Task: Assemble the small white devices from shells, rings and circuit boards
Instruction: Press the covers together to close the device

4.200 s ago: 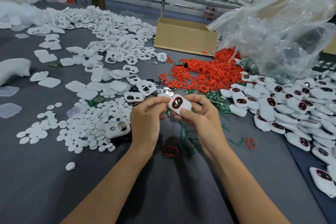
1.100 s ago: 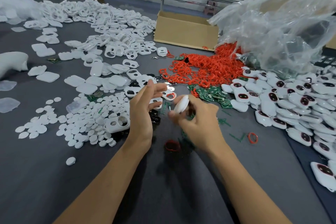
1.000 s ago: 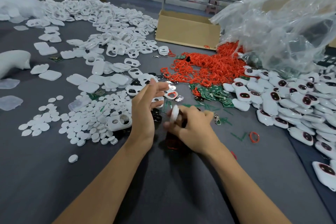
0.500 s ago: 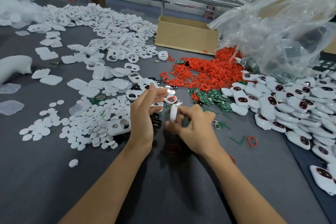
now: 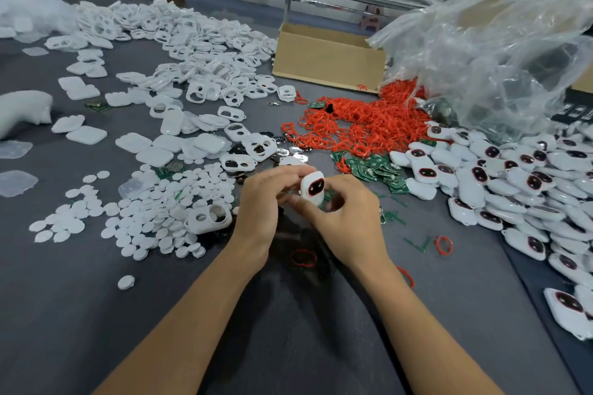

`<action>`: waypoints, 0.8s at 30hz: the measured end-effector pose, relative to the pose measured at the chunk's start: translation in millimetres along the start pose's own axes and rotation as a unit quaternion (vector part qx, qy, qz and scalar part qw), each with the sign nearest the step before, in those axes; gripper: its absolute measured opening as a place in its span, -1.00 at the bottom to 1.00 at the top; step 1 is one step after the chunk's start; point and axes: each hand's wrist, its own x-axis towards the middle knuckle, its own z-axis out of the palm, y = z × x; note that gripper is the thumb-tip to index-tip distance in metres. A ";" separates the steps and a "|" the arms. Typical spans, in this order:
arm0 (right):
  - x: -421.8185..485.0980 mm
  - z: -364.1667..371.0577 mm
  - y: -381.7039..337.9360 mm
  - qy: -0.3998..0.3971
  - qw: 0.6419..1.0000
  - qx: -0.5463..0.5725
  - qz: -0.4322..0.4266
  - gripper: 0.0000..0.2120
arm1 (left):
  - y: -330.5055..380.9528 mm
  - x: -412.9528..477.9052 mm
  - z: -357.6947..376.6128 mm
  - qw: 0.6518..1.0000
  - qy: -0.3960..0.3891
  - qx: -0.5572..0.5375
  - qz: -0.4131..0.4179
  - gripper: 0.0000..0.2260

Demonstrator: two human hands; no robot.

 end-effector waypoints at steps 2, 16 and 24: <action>-0.4 -0.2 -0.1 -0.008 0.999 0.031 0.020 -0.76 | -0.4 -0.6 1.2 1.000 -0.005 0.005 -0.011 -0.74; 4.9 -6.5 0.2 -0.148 0.906 0.357 0.175 -0.82 | -0.3 -5.4 1.8 1.000 -0.025 0.010 0.005 -0.76; 4.5 -9.9 -2.2 -0.137 0.910 0.339 0.194 -0.83 | -7.5 -2.1 0.8 0.999 -0.046 0.022 0.019 -0.72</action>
